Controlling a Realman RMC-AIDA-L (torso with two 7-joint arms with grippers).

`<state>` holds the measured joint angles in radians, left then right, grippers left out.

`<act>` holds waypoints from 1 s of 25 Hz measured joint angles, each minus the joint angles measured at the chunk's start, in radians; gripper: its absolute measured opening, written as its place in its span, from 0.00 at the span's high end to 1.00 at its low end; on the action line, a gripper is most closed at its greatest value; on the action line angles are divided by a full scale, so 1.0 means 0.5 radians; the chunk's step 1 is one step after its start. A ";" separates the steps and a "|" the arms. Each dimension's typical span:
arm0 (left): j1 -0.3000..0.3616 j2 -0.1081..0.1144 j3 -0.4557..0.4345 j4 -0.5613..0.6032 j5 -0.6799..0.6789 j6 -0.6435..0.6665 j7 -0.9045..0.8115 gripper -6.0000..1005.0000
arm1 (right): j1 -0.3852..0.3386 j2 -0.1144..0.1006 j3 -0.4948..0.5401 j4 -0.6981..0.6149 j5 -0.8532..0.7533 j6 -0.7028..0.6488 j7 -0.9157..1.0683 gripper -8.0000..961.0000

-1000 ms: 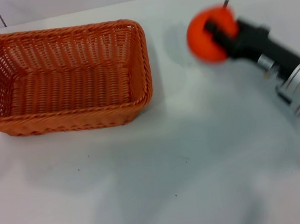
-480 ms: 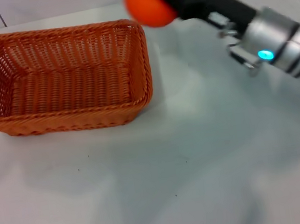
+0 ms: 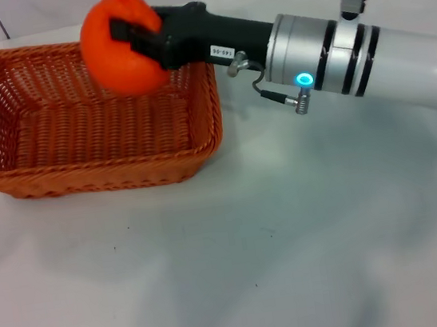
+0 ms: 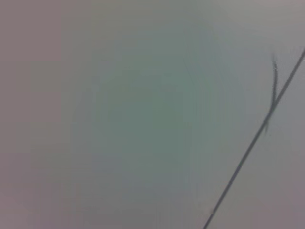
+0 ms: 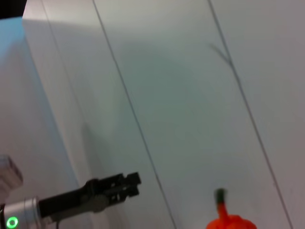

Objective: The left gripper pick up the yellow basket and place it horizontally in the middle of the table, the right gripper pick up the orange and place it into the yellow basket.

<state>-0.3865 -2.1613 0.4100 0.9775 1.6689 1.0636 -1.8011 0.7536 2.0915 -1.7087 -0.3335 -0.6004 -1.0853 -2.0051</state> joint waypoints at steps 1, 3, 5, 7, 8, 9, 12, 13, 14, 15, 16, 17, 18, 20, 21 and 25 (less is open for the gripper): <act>0.000 0.000 0.001 -0.004 0.000 0.006 0.000 0.36 | 0.006 -0.001 0.003 -0.001 -0.013 0.005 0.006 0.76; -0.002 0.001 0.002 -0.015 0.000 0.020 0.000 0.36 | 0.007 0.002 0.011 -0.001 -0.012 0.016 -0.007 0.77; -0.004 0.002 0.002 -0.021 0.000 0.034 0.001 0.36 | 0.001 0.006 0.023 -0.002 0.002 0.036 -0.011 0.76; -0.004 0.003 0.002 -0.022 0.000 0.046 0.001 0.36 | -0.005 0.007 0.048 -0.002 0.013 0.052 -0.011 0.75; -0.004 0.003 0.002 -0.022 0.000 0.052 0.001 0.36 | -0.008 0.008 0.058 -0.002 0.020 0.054 -0.011 0.71; -0.004 0.003 0.002 -0.022 0.000 0.059 0.001 0.36 | -0.011 0.009 0.066 -0.002 0.030 0.055 -0.011 0.68; -0.004 0.003 0.002 -0.021 0.000 0.075 0.001 0.36 | -0.017 0.009 0.074 -0.002 0.055 0.056 -0.007 0.56; -0.003 0.003 0.002 -0.020 0.000 0.077 0.001 0.36 | -0.018 0.009 0.077 -0.002 0.055 0.056 -0.005 0.52; -0.003 0.003 0.002 -0.020 0.000 0.077 0.001 0.36 | -0.018 0.009 0.082 -0.002 0.055 0.057 -0.004 0.47; -0.003 0.003 0.002 -0.020 0.000 0.077 0.000 0.36 | -0.018 0.009 0.088 -0.002 0.055 0.057 -0.003 0.42; -0.003 0.003 0.001 -0.020 0.000 0.077 0.001 0.36 | -0.018 0.009 0.091 -0.002 0.055 0.057 -0.003 0.37; -0.003 0.003 0.001 -0.020 0.001 0.076 0.001 0.36 | -0.018 0.009 0.094 -0.002 0.055 0.057 -0.003 0.32; -0.003 0.003 0.000 -0.021 0.001 0.076 0.001 0.36 | -0.018 0.010 0.094 -0.002 0.055 0.057 -0.003 0.27; -0.002 0.004 0.000 -0.021 0.002 0.078 0.001 0.36 | -0.019 0.010 0.095 -0.002 0.055 0.056 -0.005 0.22; -0.001 0.005 -0.001 -0.021 0.003 0.080 0.001 0.36 | -0.021 0.010 0.095 -0.002 0.055 0.056 -0.006 0.20; 0.005 0.005 -0.015 -0.023 0.003 0.060 0.008 0.36 | -0.034 0.012 0.127 -0.002 0.055 0.057 -0.021 0.12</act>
<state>-0.3840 -2.1587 0.4025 0.9661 1.6703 1.0937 -1.7973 0.7368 2.0974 -1.6453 -0.3344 -0.5730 -1.0568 -2.0155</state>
